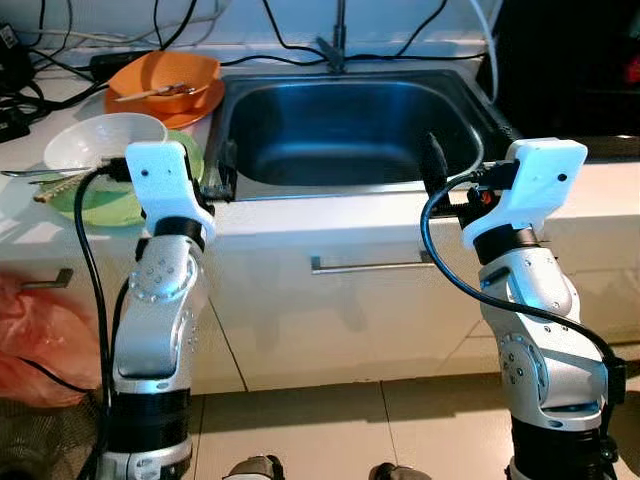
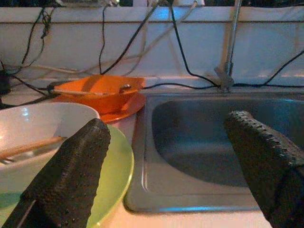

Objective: Kitchen organization

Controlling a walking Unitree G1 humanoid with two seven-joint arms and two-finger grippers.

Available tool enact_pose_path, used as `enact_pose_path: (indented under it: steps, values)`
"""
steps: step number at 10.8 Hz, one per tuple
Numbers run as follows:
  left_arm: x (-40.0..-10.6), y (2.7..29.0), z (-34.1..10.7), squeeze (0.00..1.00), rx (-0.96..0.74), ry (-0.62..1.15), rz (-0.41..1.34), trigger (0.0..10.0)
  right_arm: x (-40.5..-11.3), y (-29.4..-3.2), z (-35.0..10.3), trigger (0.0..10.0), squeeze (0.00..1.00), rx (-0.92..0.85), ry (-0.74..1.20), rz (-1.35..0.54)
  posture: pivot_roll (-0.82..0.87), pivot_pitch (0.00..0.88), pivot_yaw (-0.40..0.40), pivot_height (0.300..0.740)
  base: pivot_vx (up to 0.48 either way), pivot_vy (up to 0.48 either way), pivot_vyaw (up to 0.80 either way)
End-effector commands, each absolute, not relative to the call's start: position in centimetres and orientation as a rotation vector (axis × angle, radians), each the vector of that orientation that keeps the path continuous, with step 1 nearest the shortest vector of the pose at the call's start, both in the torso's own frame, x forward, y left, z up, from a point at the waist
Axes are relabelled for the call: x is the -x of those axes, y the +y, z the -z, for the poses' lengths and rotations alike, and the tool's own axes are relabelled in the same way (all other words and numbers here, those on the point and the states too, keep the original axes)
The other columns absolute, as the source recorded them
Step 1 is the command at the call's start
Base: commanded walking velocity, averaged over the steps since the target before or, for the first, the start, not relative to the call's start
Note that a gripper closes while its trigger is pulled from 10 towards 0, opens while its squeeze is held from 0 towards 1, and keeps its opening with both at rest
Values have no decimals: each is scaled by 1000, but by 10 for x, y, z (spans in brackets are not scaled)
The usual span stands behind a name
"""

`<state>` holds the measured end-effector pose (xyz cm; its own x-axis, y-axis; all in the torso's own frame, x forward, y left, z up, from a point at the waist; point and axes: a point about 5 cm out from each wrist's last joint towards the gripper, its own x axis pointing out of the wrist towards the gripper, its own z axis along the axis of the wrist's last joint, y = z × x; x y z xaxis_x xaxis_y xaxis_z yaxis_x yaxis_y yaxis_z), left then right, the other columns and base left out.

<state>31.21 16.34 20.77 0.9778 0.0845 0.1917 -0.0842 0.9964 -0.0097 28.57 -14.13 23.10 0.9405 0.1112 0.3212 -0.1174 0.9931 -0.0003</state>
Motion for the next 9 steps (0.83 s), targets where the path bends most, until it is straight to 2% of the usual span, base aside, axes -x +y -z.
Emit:
enact_pose_path:
  steps: [1,6,9]
  values:
    - [-312,163,-203,0,-9,-182,-92,10000,-287,-141,-233,10000,0,-5,-340,-115,20,83,20,740,0,0,0]
    - [-311,153,-249,0,-11,-374,-41,10000,-287,-147,-249,10000,0,3,-411,-88,16,86,25,740,0,0,0]
    - [-311,154,-252,0,-5,-387,-42,10000,-286,-145,-255,10000,0,16,-443,-107,17,87,22,740,347,0,0]
